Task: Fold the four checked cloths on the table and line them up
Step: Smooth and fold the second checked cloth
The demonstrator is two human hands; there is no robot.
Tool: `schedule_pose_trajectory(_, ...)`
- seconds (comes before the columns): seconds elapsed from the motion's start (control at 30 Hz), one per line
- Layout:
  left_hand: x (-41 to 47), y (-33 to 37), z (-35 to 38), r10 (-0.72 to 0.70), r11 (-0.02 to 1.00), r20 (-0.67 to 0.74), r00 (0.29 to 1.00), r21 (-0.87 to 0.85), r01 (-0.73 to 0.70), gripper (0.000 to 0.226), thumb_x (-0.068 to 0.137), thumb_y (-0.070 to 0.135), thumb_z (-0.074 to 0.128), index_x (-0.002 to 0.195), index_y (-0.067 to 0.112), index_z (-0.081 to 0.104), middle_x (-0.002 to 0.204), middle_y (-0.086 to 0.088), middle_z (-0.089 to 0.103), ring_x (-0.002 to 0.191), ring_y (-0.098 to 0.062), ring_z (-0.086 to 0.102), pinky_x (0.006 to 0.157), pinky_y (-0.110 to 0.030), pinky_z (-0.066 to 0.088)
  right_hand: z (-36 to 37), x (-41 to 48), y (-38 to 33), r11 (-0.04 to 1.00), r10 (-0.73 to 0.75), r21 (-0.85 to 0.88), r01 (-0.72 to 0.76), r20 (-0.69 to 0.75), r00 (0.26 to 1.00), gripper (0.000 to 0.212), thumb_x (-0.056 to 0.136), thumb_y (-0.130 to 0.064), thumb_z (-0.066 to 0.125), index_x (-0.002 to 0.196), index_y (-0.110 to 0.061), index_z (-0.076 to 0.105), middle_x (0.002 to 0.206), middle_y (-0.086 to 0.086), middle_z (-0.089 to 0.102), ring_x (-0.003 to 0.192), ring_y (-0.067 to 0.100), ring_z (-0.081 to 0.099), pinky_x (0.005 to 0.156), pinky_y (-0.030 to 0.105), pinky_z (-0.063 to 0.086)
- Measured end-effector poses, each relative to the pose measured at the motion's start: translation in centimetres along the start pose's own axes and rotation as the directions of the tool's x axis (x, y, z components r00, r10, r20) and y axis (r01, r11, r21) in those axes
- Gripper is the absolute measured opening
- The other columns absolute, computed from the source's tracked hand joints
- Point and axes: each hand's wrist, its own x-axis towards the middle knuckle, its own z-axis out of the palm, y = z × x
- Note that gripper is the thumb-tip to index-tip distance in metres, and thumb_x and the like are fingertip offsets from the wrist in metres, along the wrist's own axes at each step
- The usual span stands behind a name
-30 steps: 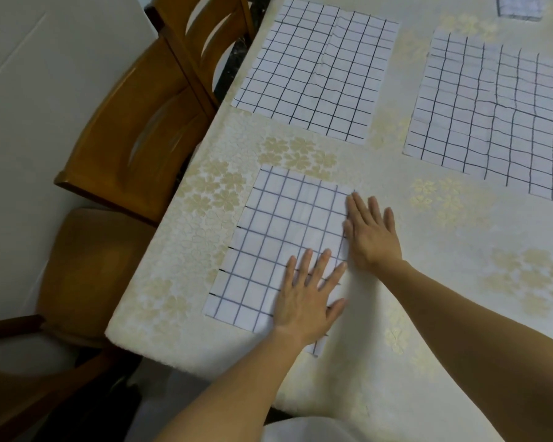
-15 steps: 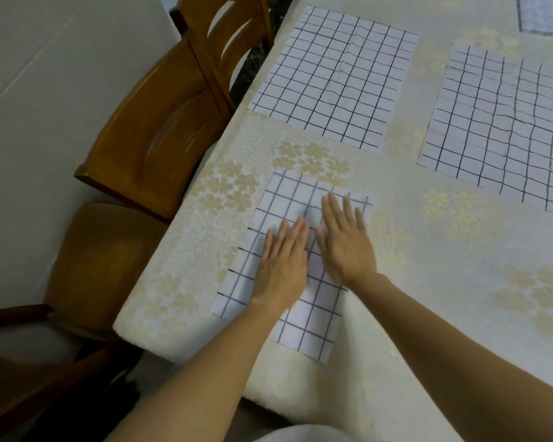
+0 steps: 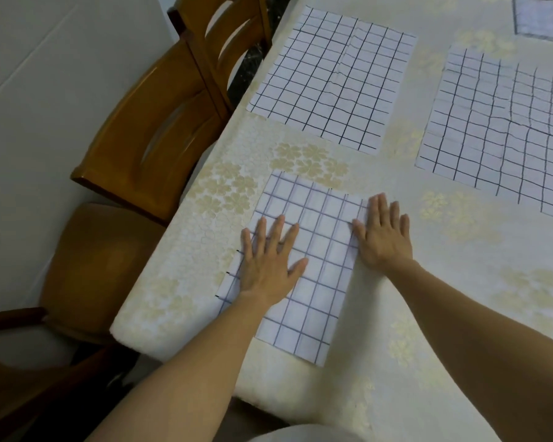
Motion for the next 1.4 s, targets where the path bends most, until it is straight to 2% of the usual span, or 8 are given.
schedule_pose_trajectory(0.13,1.2,2.6,-0.7,0.253,0.954,-0.145,0.957,-0.128,-0.271,0.057,0.106,0.044,0.034,0.159,0.024,0.030,0.169,-0.002,0.018,0.157,-0.027,0.010,0.127,-0.050,0.009,-0.4,-3.6,-1.0,0.896,0.258,0.428,-0.119,-0.284,0.924,0.064,0.102,-0.037,0.047,0.153,-0.003,0.028,0.153,0.022,0.036,0.140,0.038,0.038,0.114,0.048,0.035)
schedule_pose_trajectory(0.23,3.6,5.0,-2.1,0.510,0.841,-0.124,0.851,-0.134,-0.524,0.048,0.102,0.036,0.054,0.149,0.026,0.049,0.159,-0.002,0.040,0.147,-0.024,0.035,0.123,-0.042,0.023,0.5,-9.1,-2.2,0.825,0.363,0.508,-0.247,-0.142,0.921,0.039,0.099,-0.043,0.054,0.122,-0.013,0.053,0.108,0.012,0.067,0.105,0.037,0.063,0.083,0.040,0.048)
schedule_pose_trajectory(0.37,7.5,8.1,-5.3,0.668,0.724,0.254,0.699,-0.005,-0.690,0.052,0.093,0.040,0.069,0.142,0.034,0.051,0.159,0.003,0.035,0.142,-0.022,0.034,0.116,-0.040,0.029,2.8,-14.3,-3.9,0.826,0.369,0.405,-0.391,0.134,0.919,0.043,0.092,-0.067,0.050,0.093,-0.025,0.059,0.091,-0.002,0.069,0.090,0.026,0.066,0.071,0.033,0.047)
schedule_pose_trajectory(0.67,11.0,12.6,-7.6,0.693,0.490,0.448,0.564,0.281,-0.825,0.036,0.084,0.053,0.074,0.110,0.030,0.064,0.121,0.002,0.056,0.120,-0.024,0.046,0.109,-0.040,0.033,3.1,-14.1,-4.1,0.832,0.306,0.438,-0.340,0.149,0.940,0.028,0.096,-0.042,0.059,0.084,-0.017,0.061,0.077,0.000,0.065,0.072,0.020,0.063,0.065,0.033,0.052)
schedule_pose_trajectory(0.93,12.7,12.2,-10.2,0.593,0.530,0.496,0.634,0.353,-0.771,0.015,0.101,0.039,0.058,0.108,0.030,0.067,0.110,0.005,0.068,0.125,-0.021,0.049,0.125,-0.055,-0.001,-0.2,-12.6,3.6,0.835,0.103,0.498,-0.234,0.277,0.955,0.021,0.091,-0.037,0.072,0.083,-0.021,0.061,0.074,-0.009,0.061,0.065,0.004,0.053,0.059,0.019,0.040)
schedule_pose_trajectory(1.03,13.2,11.3,-10.9,0.570,0.636,0.481,0.666,0.253,-0.729,0.014,0.100,0.042,0.059,0.100,0.029,0.065,0.098,0.003,0.070,0.105,-0.019,0.059,0.120,-0.047,0.027,-2.8,-10.6,7.3,0.911,0.065,0.374,-0.174,0.286,0.956,0.018,0.092,-0.041,0.070,0.089,-0.025,0.065,0.080,-0.010,0.062,0.069,0.000,0.053,0.060,0.018,0.039)
schedule_pose_trajectory(1.17,13.7,10.1,-11.8,0.486,0.858,0.531,0.694,-0.139,-0.494,0.021,0.097,0.040,0.066,0.098,0.020,0.072,0.090,0.003,0.068,0.079,-0.014,0.059,0.065,-0.027,0.043,-6.1,-7.0,10.4,0.952,0.059,0.280,-0.125,0.231,0.971,0.027,0.090,-0.049,0.069,0.087,-0.022,0.070,0.091,-0.001,0.071,0.077,0.011,0.062,0.066,0.029,0.048)
schedule_pose_trajectory(1.4,13.6,5.4,-9.4,0.315,0.938,0.399,0.862,-0.269,-0.218,0.018,0.091,0.035,0.075,0.099,0.021,0.068,0.096,-0.001,0.067,0.089,-0.018,0.061,0.074,-0.030,0.049,-6.7,-3.4,10.2,0.922,0.086,0.364,-0.132,0.139,0.986,0.021,0.091,-0.041,0.071,0.080,-0.023,0.067,0.076,-0.009,0.063,0.070,0.003,0.053,0.058,0.021,0.040)
